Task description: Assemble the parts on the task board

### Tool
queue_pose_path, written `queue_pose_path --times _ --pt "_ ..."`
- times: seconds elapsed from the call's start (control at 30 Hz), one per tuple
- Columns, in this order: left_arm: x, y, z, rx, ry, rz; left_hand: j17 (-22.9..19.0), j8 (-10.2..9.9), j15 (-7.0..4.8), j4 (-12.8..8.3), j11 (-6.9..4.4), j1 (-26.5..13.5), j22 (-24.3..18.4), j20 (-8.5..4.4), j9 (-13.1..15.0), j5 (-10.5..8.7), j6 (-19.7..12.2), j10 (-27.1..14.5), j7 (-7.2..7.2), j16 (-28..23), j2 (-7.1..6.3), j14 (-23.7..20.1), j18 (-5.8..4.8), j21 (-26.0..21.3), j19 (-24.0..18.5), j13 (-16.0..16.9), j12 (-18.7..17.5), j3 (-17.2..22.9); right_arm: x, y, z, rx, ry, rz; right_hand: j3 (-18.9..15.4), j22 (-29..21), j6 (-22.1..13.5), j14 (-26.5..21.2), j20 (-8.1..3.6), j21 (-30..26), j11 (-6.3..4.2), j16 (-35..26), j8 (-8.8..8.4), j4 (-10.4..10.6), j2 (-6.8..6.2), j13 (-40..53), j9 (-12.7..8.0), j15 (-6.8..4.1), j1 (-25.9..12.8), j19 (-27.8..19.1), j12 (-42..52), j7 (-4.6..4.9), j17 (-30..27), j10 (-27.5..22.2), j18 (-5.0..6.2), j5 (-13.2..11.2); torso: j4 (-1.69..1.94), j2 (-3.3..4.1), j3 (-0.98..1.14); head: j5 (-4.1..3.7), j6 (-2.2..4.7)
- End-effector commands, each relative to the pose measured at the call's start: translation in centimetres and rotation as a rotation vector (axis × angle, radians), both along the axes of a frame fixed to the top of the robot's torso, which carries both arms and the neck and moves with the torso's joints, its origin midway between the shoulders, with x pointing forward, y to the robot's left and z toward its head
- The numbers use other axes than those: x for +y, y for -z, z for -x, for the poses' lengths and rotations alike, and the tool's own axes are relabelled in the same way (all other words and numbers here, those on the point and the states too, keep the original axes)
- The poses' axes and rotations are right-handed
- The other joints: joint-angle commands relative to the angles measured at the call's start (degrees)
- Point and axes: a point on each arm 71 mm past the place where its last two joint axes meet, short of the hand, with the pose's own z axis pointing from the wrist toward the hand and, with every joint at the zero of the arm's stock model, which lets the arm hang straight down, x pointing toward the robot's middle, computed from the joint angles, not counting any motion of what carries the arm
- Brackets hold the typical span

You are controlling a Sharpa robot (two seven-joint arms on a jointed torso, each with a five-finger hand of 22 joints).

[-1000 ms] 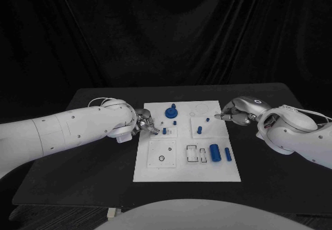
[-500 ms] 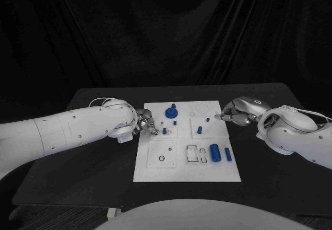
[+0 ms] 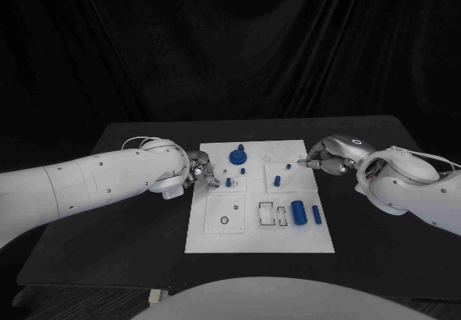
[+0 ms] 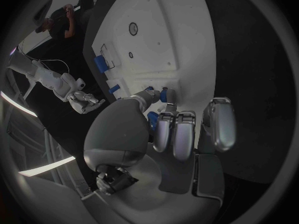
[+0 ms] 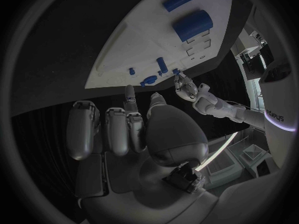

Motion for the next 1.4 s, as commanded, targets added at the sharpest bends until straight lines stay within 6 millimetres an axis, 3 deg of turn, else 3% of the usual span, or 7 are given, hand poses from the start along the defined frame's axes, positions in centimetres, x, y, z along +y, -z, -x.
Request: queue_pose_path --times 0.03,0.47,0.7,0.93,1.4 --pt "-0.1 -0.5 -0.2 -0.021 -0.007 0.012 15.1 0.3 -0.39 -5.4 -0.49 -0.9 10.6 -0.25 0.2 -0.54 0.3 4.2 -0.20 0.2 -0.09 6.0 0.82 0.4 0.3 13.3 0.1 5.8 0.0 0.2 0.0 0.008 0.001 0.007 -0.1 10.8 0.5 2.9 0.34 -0.3 0.35 -0.3 -0.23 -0.2 0.03 15.1 0.1 0.31 0.9 1.5 0.2 0.03 -0.2 6.1 0.49 0.3 0.02 -0.01 -0.01 -0.08 0.01" --pt "0.2 -2.0 -1.0 -0.013 0.025 -0.005 15.1 0.3 -0.45 -5.6 -0.57 -1.3 10.5 -0.30 0.2 -1.28 0.4 4.1 -0.29 0.2 -0.15 6.0 0.85 0.2 0.2 13.2 0.1 6.2 0.0 0.2 0.0 0.010 0.001 0.008 -0.1 10.8 0.5 2.9 0.33 -0.3 0.35 -0.4 -0.25 -0.3 0.06 15.1 0.1 0.30 1.1 1.5 0.2 0.04 -0.2 6.1 0.49 0.4 -0.03 -0.03 0.00 -0.20 0.01" --pt "0.2 -3.1 -1.7 0.209 0.058 0.055 15.1 -0.4 -0.37 -7.8 -0.38 -1.0 10.1 -0.32 -0.6 -3.90 0.0 3.5 0.02 0.2 -0.80 6.0 1.11 -1.0 -0.7 12.5 -0.5 8.4 0.0 0.2 0.0 0.011 0.002 0.009 0.0 10.7 0.5 2.9 0.33 -0.4 0.36 -0.4 -0.26 -0.4 0.07 15.1 0.1 0.30 1.2 1.4 0.2 0.05 -0.2 6.1 0.51 0.4 -0.02 -0.01 -0.01 -0.24 0.01" --pt "0.4 -4.2 -2.6 0.376 0.093 0.028 15.1 -1.0 -0.06 -9.8 -0.06 -1.4 9.8 -0.07 -1.3 -4.44 0.2 3.1 0.39 0.2 -1.65 6.0 1.35 -2.2 -1.6 12.3 -0.7 9.5 0.1 0.2 0.0 0.012 0.001 0.009 0.0 10.7 0.5 2.9 0.32 -0.4 0.37 -0.4 -0.27 -0.4 0.08 15.1 0.1 0.28 1.4 1.4 0.2 0.05 -0.3 6.1 0.51 0.4 0.04 0.02 -0.03 -0.18 0.01" --pt "0.3 -4.7 -4.3 0.476 0.126 -0.055 15.1 -2.4 0.45 -12.3 0.51 -3.0 9.4 0.37 -2.4 -5.51 0.5 2.1 1.04 0.2 -1.29 6.0 1.62 -3.5 -2.8 11.6 -1.5 11.5 0.3 0.2 0.0 0.014 -0.001 0.006 0.0 10.7 0.5 2.8 0.32 -0.5 0.37 -0.5 -0.28 -0.4 0.11 15.1 0.1 0.28 1.4 1.4 0.2 0.05 -0.5 6.1 0.54 0.4 -0.03 0.06 -0.02 -0.03 0.01"
